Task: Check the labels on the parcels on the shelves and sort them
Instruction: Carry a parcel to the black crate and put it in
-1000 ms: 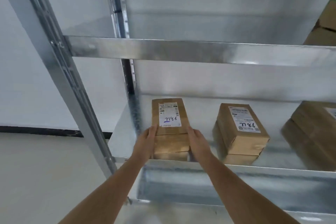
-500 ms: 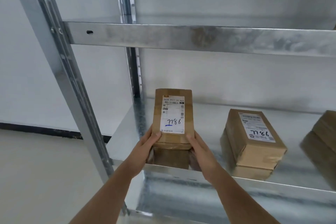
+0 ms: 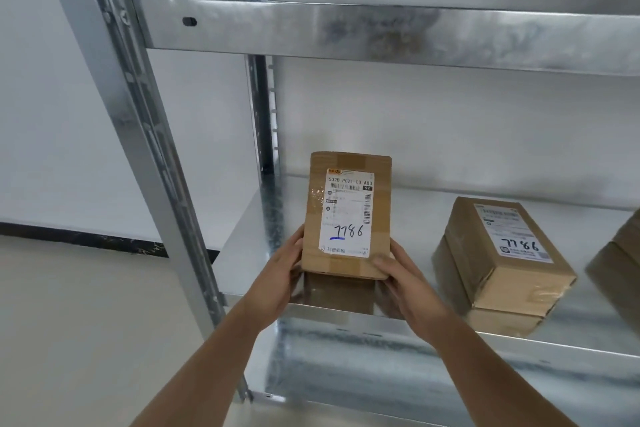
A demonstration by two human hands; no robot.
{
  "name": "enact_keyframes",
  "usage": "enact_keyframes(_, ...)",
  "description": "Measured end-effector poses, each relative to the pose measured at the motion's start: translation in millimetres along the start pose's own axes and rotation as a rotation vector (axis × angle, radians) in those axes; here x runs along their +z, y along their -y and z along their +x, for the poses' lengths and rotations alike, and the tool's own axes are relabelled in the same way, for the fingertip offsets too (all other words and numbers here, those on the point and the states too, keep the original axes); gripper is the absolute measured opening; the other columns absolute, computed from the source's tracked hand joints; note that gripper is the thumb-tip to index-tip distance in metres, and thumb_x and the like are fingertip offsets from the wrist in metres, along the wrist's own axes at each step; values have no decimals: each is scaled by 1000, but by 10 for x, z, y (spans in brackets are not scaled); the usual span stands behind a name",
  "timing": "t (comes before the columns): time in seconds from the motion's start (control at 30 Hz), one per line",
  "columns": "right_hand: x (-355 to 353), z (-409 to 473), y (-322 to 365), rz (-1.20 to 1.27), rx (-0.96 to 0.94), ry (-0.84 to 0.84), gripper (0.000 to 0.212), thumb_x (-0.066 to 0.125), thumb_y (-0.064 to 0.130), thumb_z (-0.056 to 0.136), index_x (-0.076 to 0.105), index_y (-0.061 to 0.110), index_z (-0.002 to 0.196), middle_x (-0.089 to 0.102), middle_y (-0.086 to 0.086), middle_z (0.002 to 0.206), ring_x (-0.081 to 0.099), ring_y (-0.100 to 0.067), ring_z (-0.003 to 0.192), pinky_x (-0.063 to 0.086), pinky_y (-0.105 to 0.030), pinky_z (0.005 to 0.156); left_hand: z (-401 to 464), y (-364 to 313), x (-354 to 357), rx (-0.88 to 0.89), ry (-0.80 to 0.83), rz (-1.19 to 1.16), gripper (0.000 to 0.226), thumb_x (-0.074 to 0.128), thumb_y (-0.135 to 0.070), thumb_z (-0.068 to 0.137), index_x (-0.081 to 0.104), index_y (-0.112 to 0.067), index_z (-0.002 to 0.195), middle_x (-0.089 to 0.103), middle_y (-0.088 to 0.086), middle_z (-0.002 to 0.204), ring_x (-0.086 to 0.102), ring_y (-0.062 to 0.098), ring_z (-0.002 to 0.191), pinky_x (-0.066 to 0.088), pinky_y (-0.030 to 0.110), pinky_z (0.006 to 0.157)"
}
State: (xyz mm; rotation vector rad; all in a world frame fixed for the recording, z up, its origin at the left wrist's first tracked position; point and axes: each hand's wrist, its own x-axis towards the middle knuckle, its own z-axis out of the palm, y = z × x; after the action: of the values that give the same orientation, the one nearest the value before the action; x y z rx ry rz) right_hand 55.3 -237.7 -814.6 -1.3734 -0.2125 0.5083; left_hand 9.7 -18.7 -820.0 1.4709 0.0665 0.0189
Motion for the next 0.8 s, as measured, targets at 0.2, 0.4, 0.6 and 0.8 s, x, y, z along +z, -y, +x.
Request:
enact_keyframes(0.2,83,43,19,-53,37,-78,36,38,45,107,53,32,137,75,7,118,71,-5,106,57,-21,81,-56,79,-109,61,24,-37,45,33,-28,110,40,-33,154,59,-7,145,51,13,139,32,47,122)
enact_keyframes(0.4,99,69,-72,-60,39,-144,29,43,41,107,50,35,135,75,-1,116,71,-17,98,54,-26,71,-134,103,-162,44,8,-75,45,35,-26,110,38,-36,154,62,-8,142,55,10,134,36,45,120)
enact_keyframes(0.6,92,76,-94,-21,22,-168,26,45,38,107,52,36,131,76,1,114,72,-16,106,55,-25,71,-114,138,-202,33,29,-42,45,38,-32,110,36,-43,154,60,-13,144,52,8,137,34,44,121)
enact_keyframes(0.8,44,102,-126,10,-3,-168,28,48,36,106,54,32,133,76,-4,114,73,-14,92,56,-24,65,-130,14,-119,67,73,-45,44,32,-43,105,43,-41,147,62,-12,141,55,7,134,38,36,116)
